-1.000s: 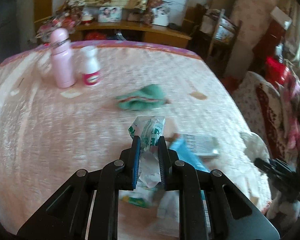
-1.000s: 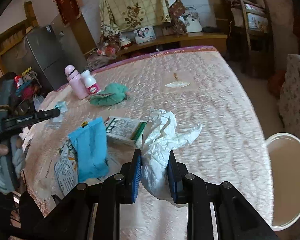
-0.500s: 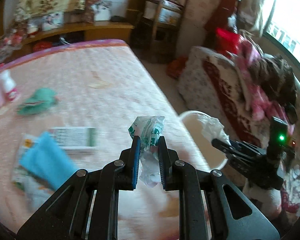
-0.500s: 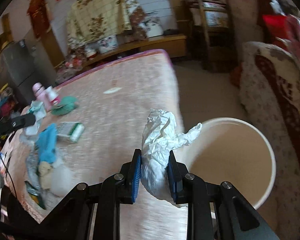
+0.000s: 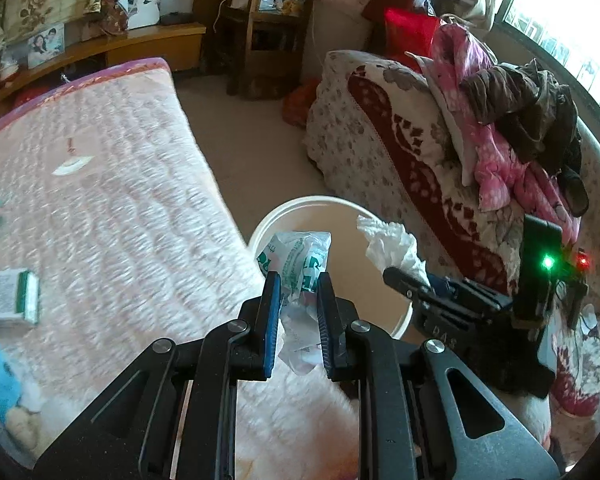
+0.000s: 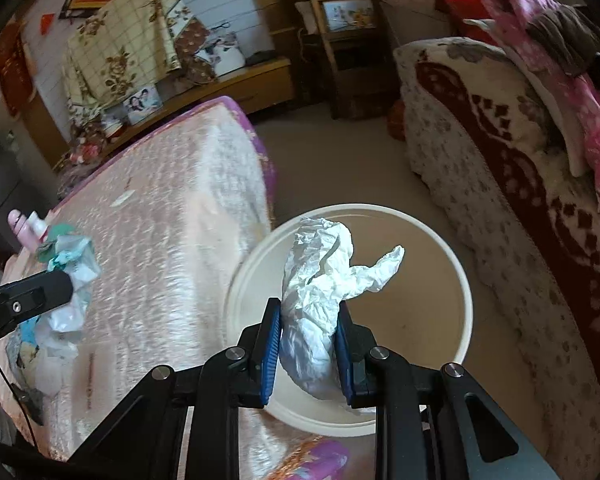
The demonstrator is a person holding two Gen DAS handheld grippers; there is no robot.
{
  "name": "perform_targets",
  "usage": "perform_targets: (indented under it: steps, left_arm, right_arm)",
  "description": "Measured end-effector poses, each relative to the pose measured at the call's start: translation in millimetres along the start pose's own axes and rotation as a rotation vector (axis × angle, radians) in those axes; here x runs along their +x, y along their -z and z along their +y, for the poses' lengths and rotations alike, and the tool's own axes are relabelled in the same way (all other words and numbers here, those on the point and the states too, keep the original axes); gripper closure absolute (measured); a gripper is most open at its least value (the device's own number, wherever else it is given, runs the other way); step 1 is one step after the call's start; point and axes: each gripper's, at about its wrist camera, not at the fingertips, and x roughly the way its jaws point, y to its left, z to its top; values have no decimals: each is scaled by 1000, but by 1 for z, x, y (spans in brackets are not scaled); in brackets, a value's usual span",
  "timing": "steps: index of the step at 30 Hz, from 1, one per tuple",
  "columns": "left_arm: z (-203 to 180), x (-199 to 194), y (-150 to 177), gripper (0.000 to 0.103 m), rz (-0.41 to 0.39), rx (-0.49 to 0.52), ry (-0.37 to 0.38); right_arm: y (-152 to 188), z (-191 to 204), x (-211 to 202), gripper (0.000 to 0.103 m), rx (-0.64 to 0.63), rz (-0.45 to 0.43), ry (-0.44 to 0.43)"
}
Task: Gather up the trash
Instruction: 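Carry tissue and wrapper to the white bin and open both tools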
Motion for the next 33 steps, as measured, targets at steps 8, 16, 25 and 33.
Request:
perform_targets:
  steps: [8, 16, 25, 33]
  left_arm:
    - [-6, 41, -4, 78, 32, -26, 61]
    - [8, 35, 2, 57, 18, -80, 57]
    - [18, -11, 11, 57, -77, -65, -38]
    - [49, -59, 31, 57, -155, -90, -136]
  right_arm:
    - [3, -25, 11, 56, 74, -4, 21]
    - [2, -34, 7, 55, 111, -8, 24]
    - [1, -12, -18, 55, 60, -85, 62]
    - [1, 20, -46, 54, 28, -147, 82]
